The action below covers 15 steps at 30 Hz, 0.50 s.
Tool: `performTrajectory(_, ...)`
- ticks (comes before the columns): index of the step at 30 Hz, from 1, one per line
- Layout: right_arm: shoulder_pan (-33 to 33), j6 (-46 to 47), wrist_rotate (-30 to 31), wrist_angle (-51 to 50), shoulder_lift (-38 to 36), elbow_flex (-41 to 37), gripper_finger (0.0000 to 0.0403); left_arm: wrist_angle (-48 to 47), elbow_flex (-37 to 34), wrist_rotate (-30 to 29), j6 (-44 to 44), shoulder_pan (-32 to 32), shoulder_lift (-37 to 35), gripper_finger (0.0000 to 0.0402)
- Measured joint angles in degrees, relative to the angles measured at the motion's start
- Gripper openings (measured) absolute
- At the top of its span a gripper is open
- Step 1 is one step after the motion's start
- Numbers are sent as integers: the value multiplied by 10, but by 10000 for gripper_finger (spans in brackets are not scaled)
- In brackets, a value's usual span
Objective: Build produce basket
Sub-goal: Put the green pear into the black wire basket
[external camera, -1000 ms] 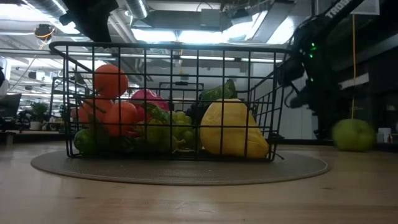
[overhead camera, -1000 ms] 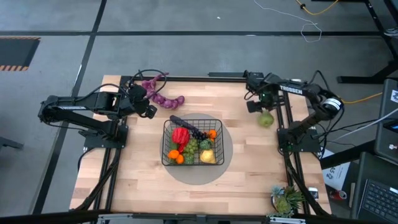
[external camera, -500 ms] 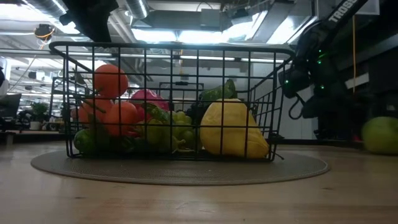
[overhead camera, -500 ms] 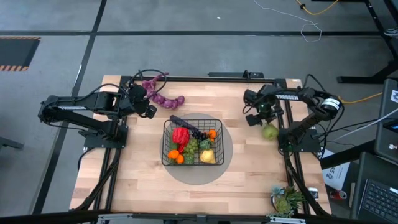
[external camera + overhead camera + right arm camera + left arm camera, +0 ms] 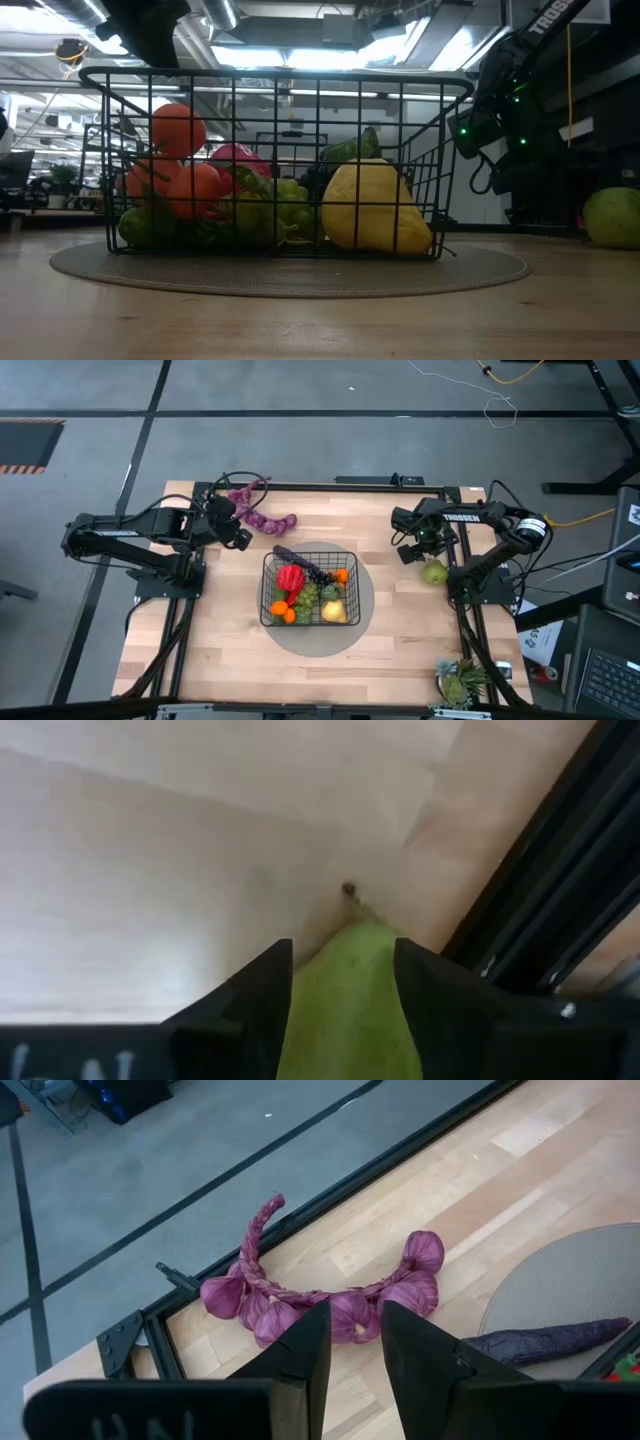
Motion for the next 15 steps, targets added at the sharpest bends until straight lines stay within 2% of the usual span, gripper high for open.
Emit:
performTrajectory(10,0,8,0,12,0,-57,179,0,0,0,0,0,0,85)
performTrajectory(15,2,1,-36,43,-1,-78,179,0,0,0,0,0,0,85)
